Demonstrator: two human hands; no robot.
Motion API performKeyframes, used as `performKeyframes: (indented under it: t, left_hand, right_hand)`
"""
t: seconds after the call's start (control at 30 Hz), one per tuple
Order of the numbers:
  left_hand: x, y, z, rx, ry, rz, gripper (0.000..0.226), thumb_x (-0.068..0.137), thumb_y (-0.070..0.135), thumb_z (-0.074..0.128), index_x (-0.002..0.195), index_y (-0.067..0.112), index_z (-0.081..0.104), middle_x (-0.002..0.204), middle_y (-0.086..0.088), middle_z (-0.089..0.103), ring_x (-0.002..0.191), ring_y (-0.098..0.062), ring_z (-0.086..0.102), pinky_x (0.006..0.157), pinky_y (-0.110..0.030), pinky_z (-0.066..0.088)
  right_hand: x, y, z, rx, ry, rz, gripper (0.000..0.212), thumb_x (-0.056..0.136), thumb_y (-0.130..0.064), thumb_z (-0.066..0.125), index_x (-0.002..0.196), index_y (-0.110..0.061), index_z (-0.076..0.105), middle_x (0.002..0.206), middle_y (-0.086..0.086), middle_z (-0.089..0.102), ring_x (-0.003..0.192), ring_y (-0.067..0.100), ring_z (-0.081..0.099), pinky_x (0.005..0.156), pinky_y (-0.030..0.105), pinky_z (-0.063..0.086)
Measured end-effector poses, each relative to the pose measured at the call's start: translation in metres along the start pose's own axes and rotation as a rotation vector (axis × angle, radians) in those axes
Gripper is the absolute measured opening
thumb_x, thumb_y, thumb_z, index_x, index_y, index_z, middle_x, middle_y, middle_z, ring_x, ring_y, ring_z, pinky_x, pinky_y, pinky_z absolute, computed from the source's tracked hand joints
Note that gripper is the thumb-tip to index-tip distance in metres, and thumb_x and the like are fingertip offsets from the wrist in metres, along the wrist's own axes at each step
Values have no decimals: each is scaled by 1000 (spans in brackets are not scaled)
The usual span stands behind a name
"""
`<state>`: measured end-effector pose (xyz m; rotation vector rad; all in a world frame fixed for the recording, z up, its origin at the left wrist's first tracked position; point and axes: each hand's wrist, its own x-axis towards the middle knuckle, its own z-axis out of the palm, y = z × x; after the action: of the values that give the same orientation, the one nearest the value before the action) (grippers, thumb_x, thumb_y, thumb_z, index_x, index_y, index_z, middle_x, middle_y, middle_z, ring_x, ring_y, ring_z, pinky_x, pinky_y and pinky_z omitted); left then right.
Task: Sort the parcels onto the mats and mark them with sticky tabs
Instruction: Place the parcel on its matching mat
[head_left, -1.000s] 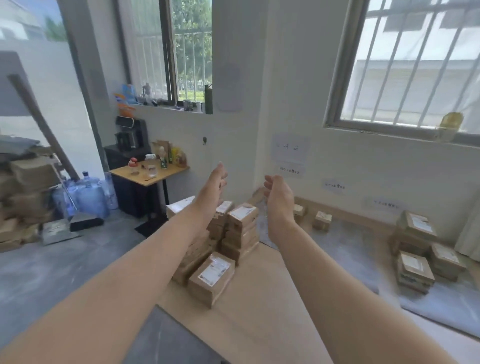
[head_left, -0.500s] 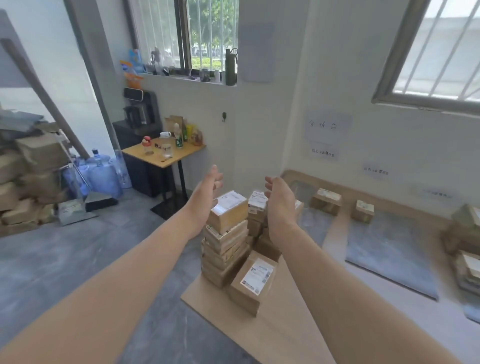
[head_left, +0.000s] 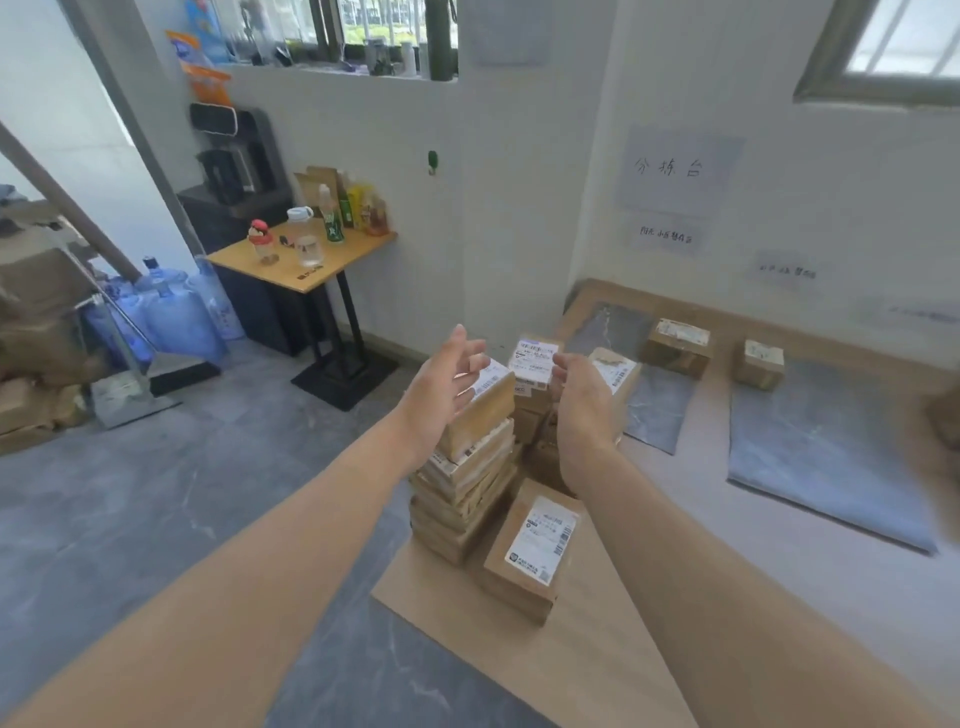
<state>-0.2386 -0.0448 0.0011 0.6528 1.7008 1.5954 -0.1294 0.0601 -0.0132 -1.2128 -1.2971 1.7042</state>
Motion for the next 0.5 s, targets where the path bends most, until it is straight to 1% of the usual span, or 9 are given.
performKeyframes:
  t: [0.03, 0.07, 0.1, 0.17, 0.27, 0.33, 0.4, 0.5]
  left_hand:
    - [5, -2, 2, -12, -20, -5, 56, 105, 54, 26, 139, 19, 54, 140, -5, 57, 132, -20, 51, 118, -40, 35]
    - [9, -4, 5, -23, -37, -7, 55, 105, 54, 27, 138, 19, 55, 137, -4, 59, 130, -18, 53, 117, -39, 36]
    - [13, -5, 7, -37, -57, -12, 55, 105, 54, 27, 137, 19, 55, 135, -3, 61, 128, -17, 55, 117, -38, 37]
    - [18, -8, 12, -39, -102, -35, 57, 105, 55, 26, 139, 18, 53, 137, -3, 59, 132, -19, 53, 117, -37, 35]
    - [25, -18, 19, -40, -165, -66, 63, 103, 60, 26, 145, 18, 49, 144, -4, 56, 139, -22, 46, 120, -38, 31]
    - [27, -25, 23, -43, -180, -91, 64, 103, 61, 26, 146, 19, 49, 147, -4, 53, 142, -23, 43, 121, -40, 28]
    - [29, -31, 27, -43, -186, -107, 64, 103, 61, 27, 146, 20, 49, 149, -5, 51, 142, -24, 42, 122, -41, 27]
    - [30, -38, 32, -33, -210, -123, 65, 103, 60, 26, 148, 18, 46, 151, -7, 49, 143, -24, 40, 122, -41, 26]
  right_hand:
    - [2, 3, -1, 4, 20, 16, 25, 104, -32, 46, 109, -23, 69, 89, -11, 68, 73, 0, 59, 51, 14, 42]
    - [3, 6, -2, 3, 30, 26, 26, 104, -32, 45, 109, -22, 68, 88, -10, 68, 73, 1, 61, 49, 14, 42]
    - [4, 8, -2, 0, 35, 32, 26, 104, -33, 43, 109, -22, 67, 92, -9, 69, 76, 3, 62, 53, 16, 42]
    - [5, 12, -4, -10, 68, 37, 27, 104, -34, 43, 108, -24, 67, 98, -6, 69, 84, 6, 61, 61, 21, 40]
    - [8, 18, -9, -11, 114, 51, 29, 104, -35, 43, 113, -20, 67, 104, -5, 67, 94, 8, 59, 67, 22, 38]
    - [9, 22, -14, -30, 129, 49, 33, 101, -39, 44, 118, -22, 67, 119, -1, 66, 108, 15, 58, 78, 27, 42]
    - [11, 29, -18, -43, 144, 48, 37, 99, -43, 44, 121, -24, 66, 129, -1, 64, 118, 19, 57, 91, 34, 45]
    - [15, 39, -24, -39, 160, 53, 36, 100, -41, 44, 124, -24, 65, 128, -3, 65, 118, 19, 58, 98, 37, 47]
